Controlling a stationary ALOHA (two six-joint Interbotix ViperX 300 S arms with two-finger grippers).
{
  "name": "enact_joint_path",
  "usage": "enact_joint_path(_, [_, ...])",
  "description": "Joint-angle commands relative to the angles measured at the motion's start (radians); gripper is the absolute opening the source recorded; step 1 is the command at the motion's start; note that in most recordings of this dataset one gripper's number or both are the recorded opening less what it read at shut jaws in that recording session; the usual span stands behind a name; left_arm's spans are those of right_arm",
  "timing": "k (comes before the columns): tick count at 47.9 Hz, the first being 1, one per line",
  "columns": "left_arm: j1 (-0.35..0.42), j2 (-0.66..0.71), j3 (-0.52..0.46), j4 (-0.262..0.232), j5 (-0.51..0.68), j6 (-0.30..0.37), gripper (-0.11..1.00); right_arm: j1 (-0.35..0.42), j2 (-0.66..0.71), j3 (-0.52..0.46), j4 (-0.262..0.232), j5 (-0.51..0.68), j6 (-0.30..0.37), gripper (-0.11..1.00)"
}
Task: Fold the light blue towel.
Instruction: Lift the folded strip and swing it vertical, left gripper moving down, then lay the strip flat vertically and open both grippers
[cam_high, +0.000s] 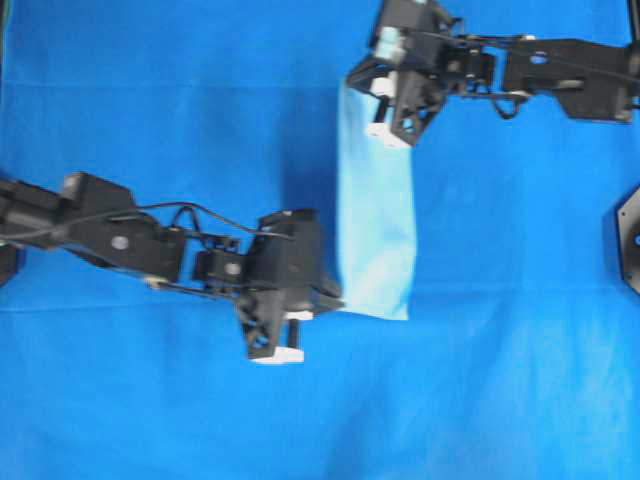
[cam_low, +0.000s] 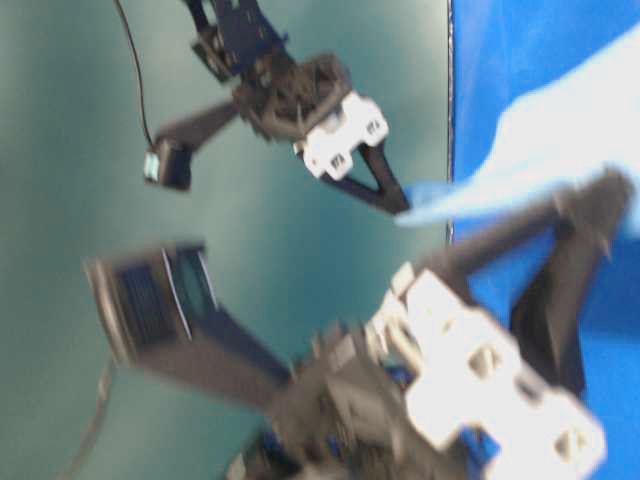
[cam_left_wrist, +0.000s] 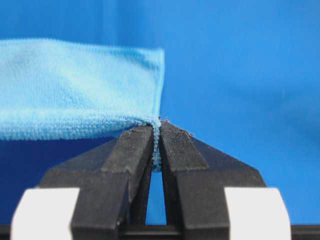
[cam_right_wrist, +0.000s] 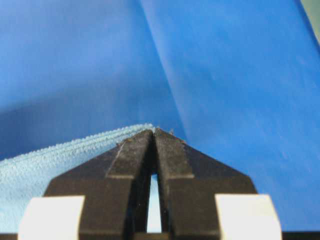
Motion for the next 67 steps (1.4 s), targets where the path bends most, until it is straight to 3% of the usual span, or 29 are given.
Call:
enact_joint_path(1, [-0.018,-0.051,0.031,-0.002,-0.032,-0.003,0.04,0.0,0.002,-0.049,0.002,-0.003,0.003,0.02])
enact_joint_path(24, [-0.011,-0.051,0.043,0.0,-0.052,0.005,0.04,0.009,0.009,-0.048,-0.003,-0.006,-0.005,0.02])
enact_joint_path(27, [-0.008,-0.049,0.038,0.002,-0.052,0.008,0.1,0.009,0.011,-0.046,-0.003,-0.008,-0.006,0.02])
enact_joint_path(33, [-0.005,-0.049,0.037,0.002,-0.051,0.015,0.35,0.011,0.009,-0.046,-0.006,-0.011,-0.014,0.04])
enact_joint_path(40, [0.0,-0.06,0.028,0.002,-0.037,0.037,0.64,0.017,0.008,-0.048,-0.021,-0.006,-0.023,0.45])
enact_joint_path(45, [0.005,-0.083,0.02,0.003,-0.002,0.058,0.75,0.017,-0.002,-0.044,-0.021,-0.002,-0.025,0.65])
enact_joint_path(50, [0.005,-0.135,0.018,0.003,0.08,0.067,0.74,0.02,-0.029,-0.038,-0.021,0.011,-0.025,0.57])
enact_joint_path(57, [0.003,-0.23,0.032,0.003,0.161,0.067,0.74,0.037,-0.097,-0.008,-0.021,0.029,-0.026,0.58])
enact_joint_path(67, [0.051,-0.38,0.107,0.005,0.153,0.075,0.74,0.098,-0.256,0.084,-0.02,0.035,-0.014,0.58])
